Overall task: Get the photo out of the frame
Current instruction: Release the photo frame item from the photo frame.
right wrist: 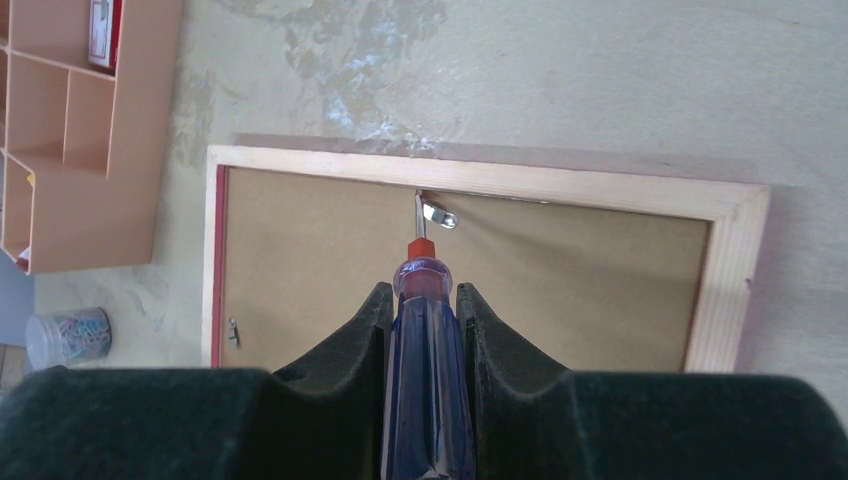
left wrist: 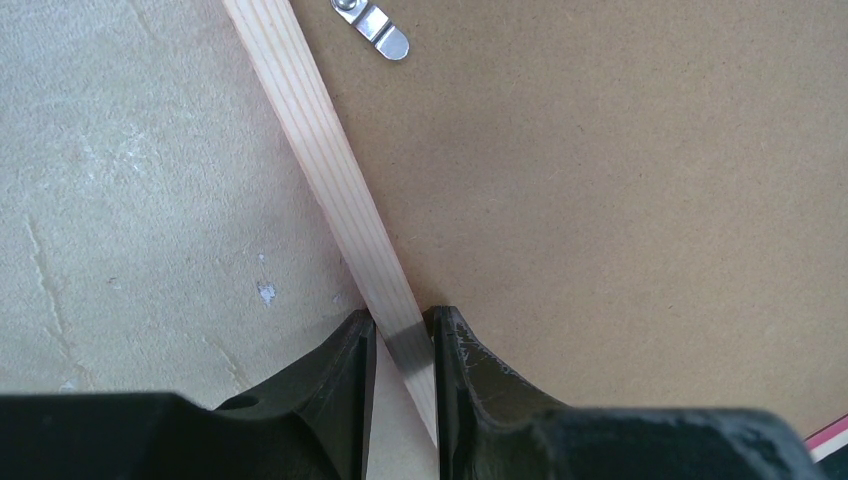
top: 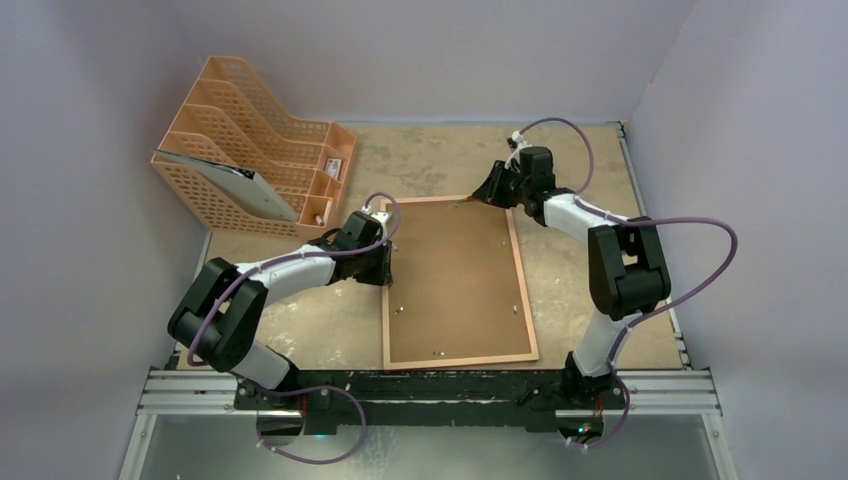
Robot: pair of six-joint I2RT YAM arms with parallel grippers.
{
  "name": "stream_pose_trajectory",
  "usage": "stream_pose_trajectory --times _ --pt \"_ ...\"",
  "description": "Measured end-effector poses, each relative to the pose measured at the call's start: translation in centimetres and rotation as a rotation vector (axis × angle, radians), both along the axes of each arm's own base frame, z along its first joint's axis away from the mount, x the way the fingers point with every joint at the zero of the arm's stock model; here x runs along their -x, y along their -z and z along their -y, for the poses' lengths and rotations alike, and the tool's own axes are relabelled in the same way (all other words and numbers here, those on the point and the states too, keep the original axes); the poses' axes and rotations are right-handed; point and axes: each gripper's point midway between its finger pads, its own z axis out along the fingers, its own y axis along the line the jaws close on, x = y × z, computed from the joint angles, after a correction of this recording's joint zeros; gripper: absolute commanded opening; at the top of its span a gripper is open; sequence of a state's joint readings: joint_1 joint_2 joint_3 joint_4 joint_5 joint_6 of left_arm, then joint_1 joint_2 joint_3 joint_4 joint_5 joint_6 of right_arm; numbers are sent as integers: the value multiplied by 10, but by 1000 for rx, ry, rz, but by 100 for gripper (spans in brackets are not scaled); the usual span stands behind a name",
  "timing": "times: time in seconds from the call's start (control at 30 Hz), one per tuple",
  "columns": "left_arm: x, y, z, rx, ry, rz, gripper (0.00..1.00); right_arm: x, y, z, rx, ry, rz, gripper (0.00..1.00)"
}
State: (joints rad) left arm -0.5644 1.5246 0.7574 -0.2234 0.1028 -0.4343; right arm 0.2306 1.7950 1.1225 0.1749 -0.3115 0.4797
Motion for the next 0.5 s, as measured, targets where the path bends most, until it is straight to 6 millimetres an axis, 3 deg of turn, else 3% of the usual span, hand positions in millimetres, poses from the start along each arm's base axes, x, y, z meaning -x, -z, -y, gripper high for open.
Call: stream_pose_trajectory --times 0.23,0.5 --pt "0 0 0 -2 0 2 5 2 0 -14 16 -47 9 0" --pt "0 0 0 -6 0 5 4 6 -2 -12 33 -47 -2 0"
